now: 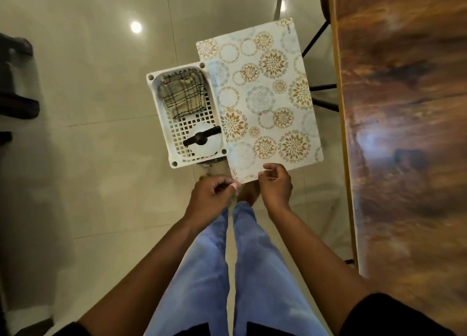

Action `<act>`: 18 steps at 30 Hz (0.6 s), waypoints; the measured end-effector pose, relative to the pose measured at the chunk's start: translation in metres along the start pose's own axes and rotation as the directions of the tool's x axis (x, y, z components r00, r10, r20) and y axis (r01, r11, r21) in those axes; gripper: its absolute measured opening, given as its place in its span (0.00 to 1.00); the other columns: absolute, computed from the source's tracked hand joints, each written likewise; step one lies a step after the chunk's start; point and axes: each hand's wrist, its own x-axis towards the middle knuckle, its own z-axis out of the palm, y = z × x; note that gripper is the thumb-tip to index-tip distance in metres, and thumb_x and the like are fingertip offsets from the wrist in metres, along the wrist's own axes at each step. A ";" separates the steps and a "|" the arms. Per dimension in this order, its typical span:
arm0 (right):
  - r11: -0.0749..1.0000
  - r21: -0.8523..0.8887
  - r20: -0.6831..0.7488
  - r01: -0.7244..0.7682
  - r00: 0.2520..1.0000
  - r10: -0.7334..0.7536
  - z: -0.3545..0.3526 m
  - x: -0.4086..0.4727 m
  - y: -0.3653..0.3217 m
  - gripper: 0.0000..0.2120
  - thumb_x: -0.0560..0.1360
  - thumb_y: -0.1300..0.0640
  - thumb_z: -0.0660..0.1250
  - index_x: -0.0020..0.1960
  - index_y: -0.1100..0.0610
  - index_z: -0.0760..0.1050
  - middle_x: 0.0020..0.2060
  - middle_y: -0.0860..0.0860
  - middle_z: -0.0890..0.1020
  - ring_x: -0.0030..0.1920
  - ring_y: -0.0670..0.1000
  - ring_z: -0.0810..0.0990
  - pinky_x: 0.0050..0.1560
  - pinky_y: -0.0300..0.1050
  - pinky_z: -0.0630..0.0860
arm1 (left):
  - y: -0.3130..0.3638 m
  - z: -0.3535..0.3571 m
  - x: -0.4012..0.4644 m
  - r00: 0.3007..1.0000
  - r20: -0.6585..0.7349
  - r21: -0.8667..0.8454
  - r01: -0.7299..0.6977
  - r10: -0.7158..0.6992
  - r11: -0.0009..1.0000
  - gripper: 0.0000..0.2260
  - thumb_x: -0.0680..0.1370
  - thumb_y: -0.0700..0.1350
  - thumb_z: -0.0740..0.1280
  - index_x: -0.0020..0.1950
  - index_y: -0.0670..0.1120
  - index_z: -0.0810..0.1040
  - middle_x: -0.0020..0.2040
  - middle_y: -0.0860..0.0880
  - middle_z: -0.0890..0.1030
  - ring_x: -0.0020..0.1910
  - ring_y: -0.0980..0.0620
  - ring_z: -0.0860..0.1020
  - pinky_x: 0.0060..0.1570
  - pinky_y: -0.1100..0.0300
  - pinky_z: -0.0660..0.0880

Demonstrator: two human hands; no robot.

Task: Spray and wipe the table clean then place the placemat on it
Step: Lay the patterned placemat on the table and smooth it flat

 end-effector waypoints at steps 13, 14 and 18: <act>0.471 0.574 0.378 -0.670 0.727 0.573 0.023 0.081 0.037 0.21 0.74 0.60 0.73 0.67 0.58 0.76 0.55 0.56 0.84 0.54 0.58 0.83 0.56 0.56 0.80 | -0.104 0.052 0.138 0.874 -0.058 -0.173 0.467 -0.483 0.867 0.18 0.66 0.61 0.70 0.51 0.54 0.85 0.54 0.47 0.88 0.55 0.42 0.86 0.62 0.41 0.82; 0.446 0.586 0.390 -0.676 0.718 0.576 0.022 0.084 0.036 0.20 0.75 0.60 0.72 0.66 0.59 0.77 0.53 0.56 0.84 0.53 0.58 0.83 0.57 0.57 0.80 | -0.094 0.055 0.138 0.880 -0.072 -0.207 0.447 -0.469 0.870 0.13 0.67 0.58 0.69 0.48 0.54 0.84 0.53 0.46 0.88 0.54 0.42 0.86 0.61 0.40 0.82; 0.419 0.608 0.411 -0.675 0.718 0.562 0.019 0.092 0.035 0.17 0.79 0.62 0.68 0.67 0.59 0.75 0.52 0.57 0.84 0.49 0.57 0.83 0.62 0.56 0.77 | -0.092 0.065 0.146 0.871 -0.113 -0.296 0.430 -0.479 0.853 0.06 0.70 0.51 0.69 0.43 0.53 0.84 0.50 0.47 0.88 0.53 0.39 0.86 0.61 0.38 0.83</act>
